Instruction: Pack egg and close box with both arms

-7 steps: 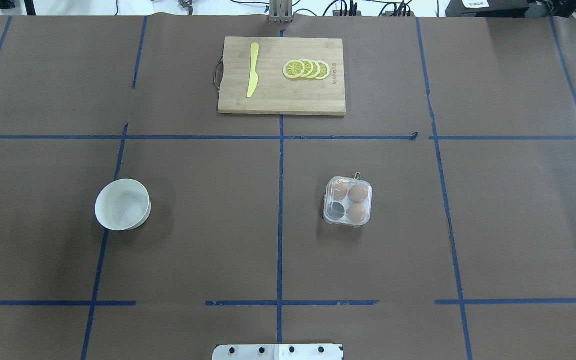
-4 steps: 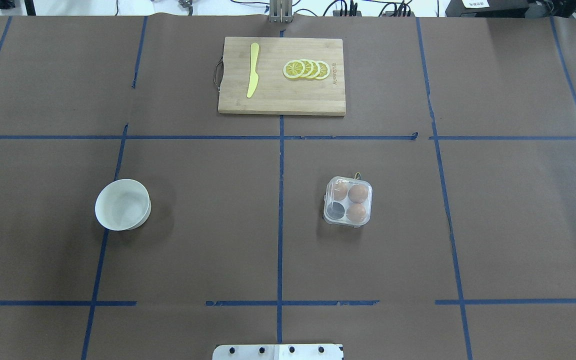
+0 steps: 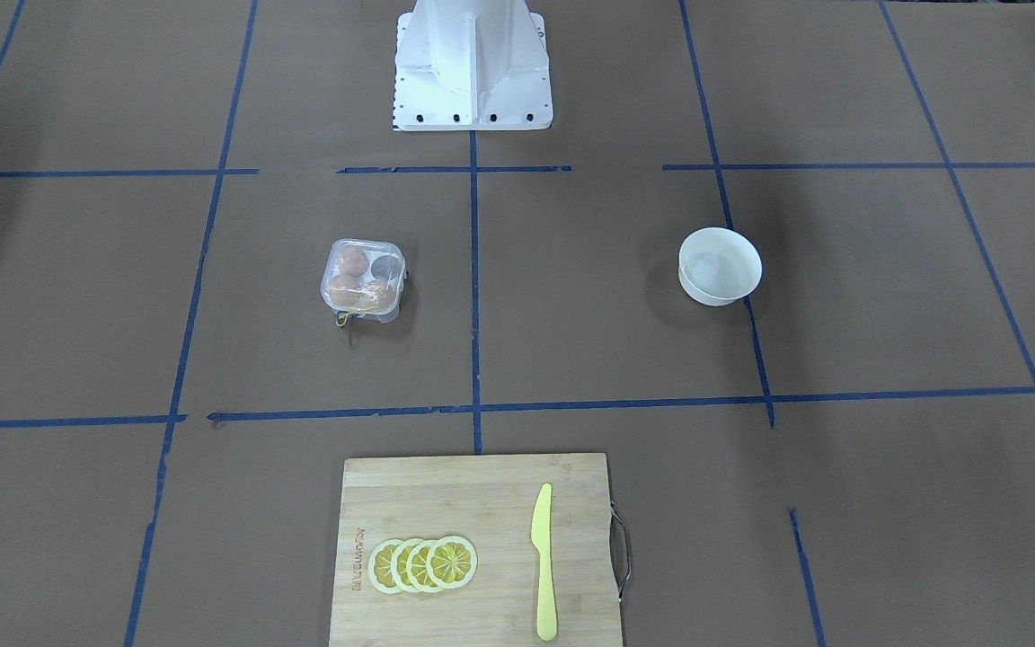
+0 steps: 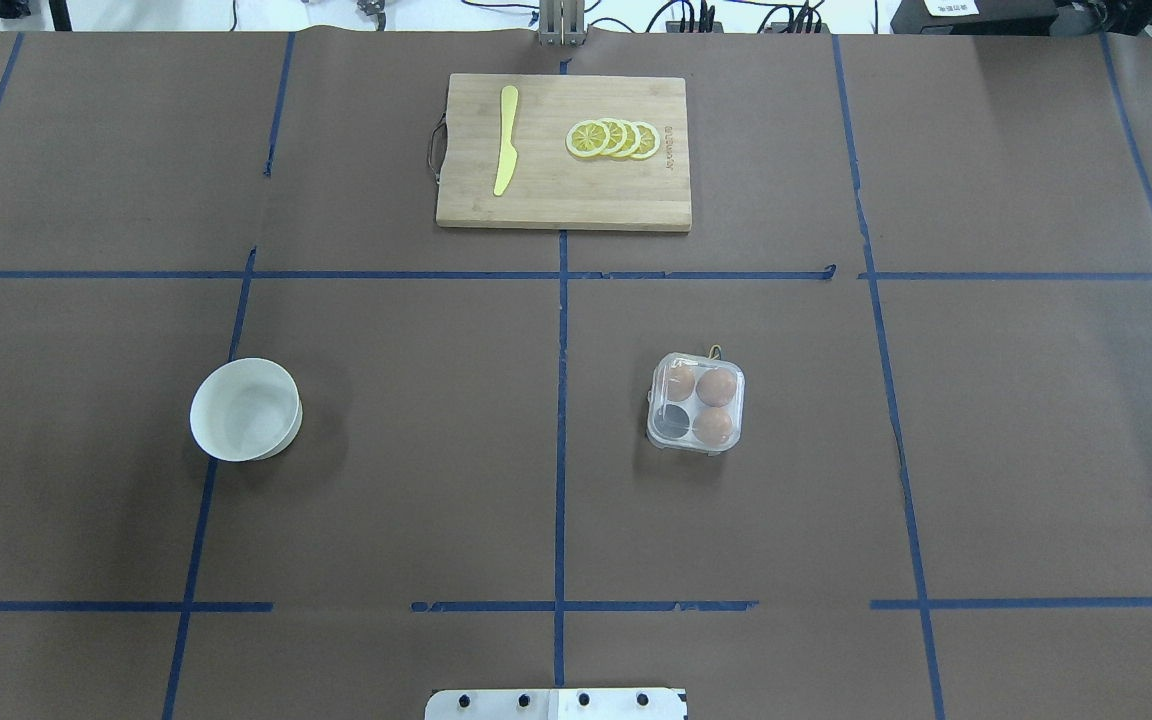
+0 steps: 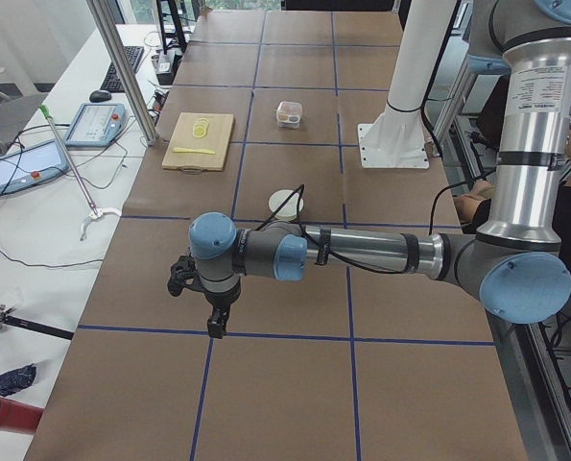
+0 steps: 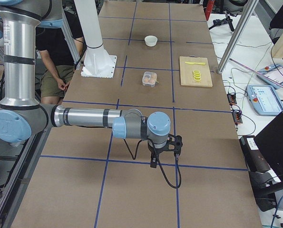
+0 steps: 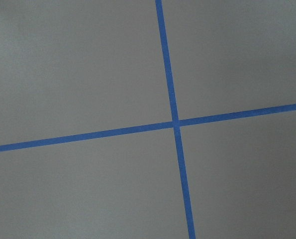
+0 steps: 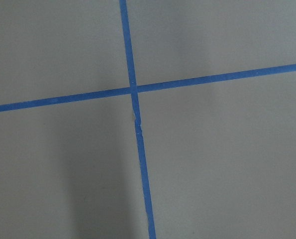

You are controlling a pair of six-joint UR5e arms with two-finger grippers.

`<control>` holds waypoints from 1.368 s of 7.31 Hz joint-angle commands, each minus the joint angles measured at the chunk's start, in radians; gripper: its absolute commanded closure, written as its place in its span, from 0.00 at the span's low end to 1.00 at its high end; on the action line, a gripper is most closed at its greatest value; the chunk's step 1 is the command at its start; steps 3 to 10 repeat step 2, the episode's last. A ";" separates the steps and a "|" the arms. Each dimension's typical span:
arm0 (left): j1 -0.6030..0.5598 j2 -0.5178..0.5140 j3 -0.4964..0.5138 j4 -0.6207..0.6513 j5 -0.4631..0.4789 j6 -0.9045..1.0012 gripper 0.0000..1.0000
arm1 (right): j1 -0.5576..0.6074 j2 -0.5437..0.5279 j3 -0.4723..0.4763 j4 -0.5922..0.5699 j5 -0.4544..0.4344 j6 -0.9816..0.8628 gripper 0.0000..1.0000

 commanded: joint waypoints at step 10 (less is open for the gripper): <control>0.000 -0.001 0.001 0.000 0.000 0.000 0.00 | -0.001 0.000 -0.006 0.002 -0.002 0.000 0.00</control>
